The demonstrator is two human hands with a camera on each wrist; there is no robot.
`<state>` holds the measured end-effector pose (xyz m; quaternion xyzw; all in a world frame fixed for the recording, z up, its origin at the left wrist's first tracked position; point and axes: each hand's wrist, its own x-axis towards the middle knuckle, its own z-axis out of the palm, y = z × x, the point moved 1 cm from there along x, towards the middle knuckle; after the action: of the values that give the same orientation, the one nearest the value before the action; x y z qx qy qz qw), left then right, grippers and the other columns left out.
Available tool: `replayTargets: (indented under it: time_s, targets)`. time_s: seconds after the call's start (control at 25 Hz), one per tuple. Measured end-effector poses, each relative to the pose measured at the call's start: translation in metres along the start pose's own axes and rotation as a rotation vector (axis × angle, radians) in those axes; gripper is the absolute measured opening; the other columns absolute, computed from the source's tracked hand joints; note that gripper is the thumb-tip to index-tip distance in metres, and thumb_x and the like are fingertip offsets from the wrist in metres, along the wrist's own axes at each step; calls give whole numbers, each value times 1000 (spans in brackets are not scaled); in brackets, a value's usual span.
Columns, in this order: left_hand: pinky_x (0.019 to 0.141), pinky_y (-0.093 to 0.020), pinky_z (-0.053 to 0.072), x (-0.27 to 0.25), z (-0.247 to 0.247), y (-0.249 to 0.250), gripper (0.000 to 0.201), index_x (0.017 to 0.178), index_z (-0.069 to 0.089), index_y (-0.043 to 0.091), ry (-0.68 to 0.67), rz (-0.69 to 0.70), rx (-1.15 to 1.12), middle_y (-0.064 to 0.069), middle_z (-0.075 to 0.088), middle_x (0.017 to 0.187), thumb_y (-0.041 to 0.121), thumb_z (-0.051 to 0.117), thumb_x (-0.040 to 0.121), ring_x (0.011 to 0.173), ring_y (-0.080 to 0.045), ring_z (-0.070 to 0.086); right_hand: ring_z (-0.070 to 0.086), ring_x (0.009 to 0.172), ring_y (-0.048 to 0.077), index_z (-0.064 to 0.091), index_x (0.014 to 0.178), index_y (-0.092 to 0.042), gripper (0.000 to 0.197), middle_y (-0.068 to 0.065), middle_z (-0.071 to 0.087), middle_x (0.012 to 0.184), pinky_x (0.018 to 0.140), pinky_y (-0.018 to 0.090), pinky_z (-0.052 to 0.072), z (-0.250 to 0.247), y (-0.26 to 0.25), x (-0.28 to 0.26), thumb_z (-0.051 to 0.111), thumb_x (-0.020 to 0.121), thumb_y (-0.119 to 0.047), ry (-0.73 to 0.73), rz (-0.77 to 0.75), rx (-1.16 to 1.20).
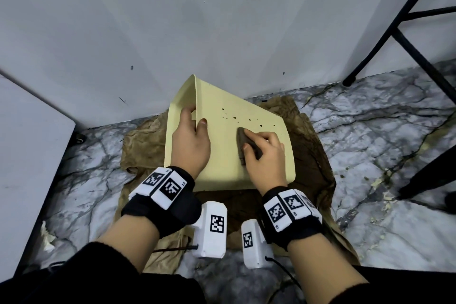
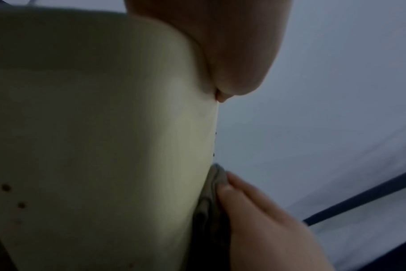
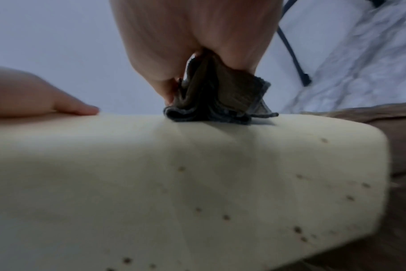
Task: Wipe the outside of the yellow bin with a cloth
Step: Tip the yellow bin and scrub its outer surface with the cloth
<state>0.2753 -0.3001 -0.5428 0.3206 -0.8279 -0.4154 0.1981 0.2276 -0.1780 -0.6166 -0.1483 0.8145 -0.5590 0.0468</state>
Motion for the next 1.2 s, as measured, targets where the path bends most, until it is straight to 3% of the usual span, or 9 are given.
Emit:
replayTargets:
  time_s: [0.08, 0.2, 0.28, 0.36, 0.48, 0.64, 0.88, 1.04, 1.2]
  targets:
    - [55, -25, 29, -4, 2, 4, 31, 123, 42, 14, 19, 32, 12, 2, 54, 66, 11, 41, 92, 58, -11, 50, 45, 99, 28, 62, 114, -21, 32, 10, 56, 105, 87, 20, 28, 6, -21, 1, 55, 84, -15, -8, -106, 17]
    - [56, -22, 29, -11, 2, 6, 35, 126, 40, 14, 24, 69, 58, -11, 63, 83, 10, 41, 92, 71, -28, 58, 45, 99, 29, 61, 115, -22, 33, 10, 57, 105, 89, 25, 32, 12, -36, 1, 55, 84, -15, -29, -164, 28]
    - [57, -22, 28, -11, 2, 6, 36, 127, 40, 12, 27, 97, 99, -18, 67, 93, 10, 42, 91, 82, -35, 60, 45, 101, 28, 60, 116, -24, 33, 8, 57, 107, 90, 21, 30, 12, -33, 3, 55, 85, -15, -48, -159, 25]
    - [55, -23, 26, -9, 1, 6, 37, 128, 40, 11, 18, 108, 131, -20, 66, 92, 10, 42, 91, 79, -35, 58, 45, 102, 27, 60, 116, -24, 33, 7, 57, 108, 88, 15, 26, 10, -23, 6, 56, 85, -14, -52, -133, 23]
    - [55, -26, 24, -6, -1, 3, 38, 129, 39, 10, 18, 114, 156, -22, 64, 90, 9, 43, 91, 74, -33, 53, 47, 106, 30, 61, 115, -22, 32, 8, 56, 110, 91, 18, 29, 2, 4, 11, 56, 85, -12, -37, -16, 12]
    - [63, -22, 28, -4, -4, -1, 41, 132, 36, 11, 18, 63, 165, -20, 62, 111, 11, 42, 92, 100, -34, 56, 49, 108, 34, 61, 115, -20, 30, 11, 56, 115, 97, 30, 36, -10, 43, 17, 55, 86, -13, 11, 159, -43]
    - [65, -16, 28, -1, -4, -3, 40, 132, 36, 16, 0, 42, 143, -14, 62, 116, 14, 41, 92, 106, -29, 56, 48, 111, 36, 59, 117, -22, 31, 12, 53, 124, 104, 40, 35, -24, 76, 16, 54, 87, -16, 64, 363, -67]
    - [70, -22, 33, -2, -5, -4, 39, 131, 37, 17, 15, 44, 147, -13, 63, 113, 14, 41, 92, 103, -29, 57, 47, 115, 31, 60, 117, -23, 32, 9, 52, 126, 107, 36, 33, -27, 66, 15, 57, 86, -16, 41, 414, -23]
    - [67, -23, 31, 1, -4, -4, 38, 129, 38, 15, 35, 30, 142, -16, 64, 110, 13, 41, 92, 99, -32, 58, 44, 112, 29, 60, 116, -22, 33, 6, 54, 121, 92, 17, 27, -1, 13, 9, 56, 85, -13, -13, 213, 23]
